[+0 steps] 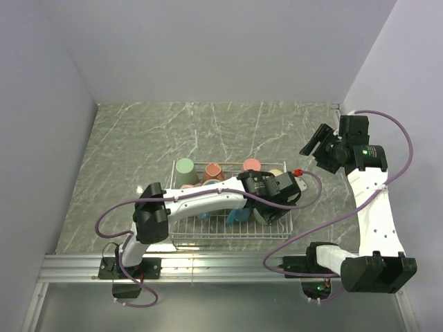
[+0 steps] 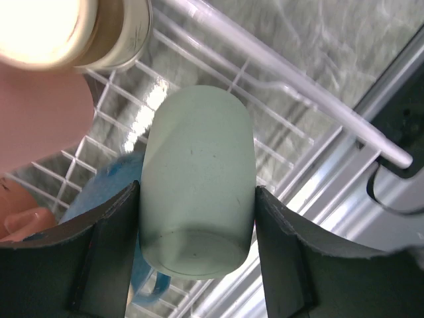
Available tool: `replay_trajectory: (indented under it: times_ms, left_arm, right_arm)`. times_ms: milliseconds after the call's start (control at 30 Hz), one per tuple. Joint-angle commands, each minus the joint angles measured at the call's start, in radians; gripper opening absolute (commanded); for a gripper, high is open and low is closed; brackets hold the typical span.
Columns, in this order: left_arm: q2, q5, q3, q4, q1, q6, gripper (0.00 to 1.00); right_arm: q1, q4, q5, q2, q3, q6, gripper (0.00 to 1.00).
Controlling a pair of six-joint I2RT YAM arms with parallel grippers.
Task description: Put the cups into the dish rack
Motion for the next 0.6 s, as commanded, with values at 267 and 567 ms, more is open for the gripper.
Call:
replay_trajectory:
  times_ms: [267,567]
  left_arm:
    - [0.009,-0.101,0.000,-0.048,-0.030,0.027,0.00]
    - [0.098,-0.110,0.109,-0.087,-0.066,0.024,0.11]
  right_arm:
    - [-0.006,0.049,-0.006,-0.050,-0.044,-0.001,0.75]
    - [-0.006,0.022,0.031,-0.072,-0.054,-0.029,0.76]
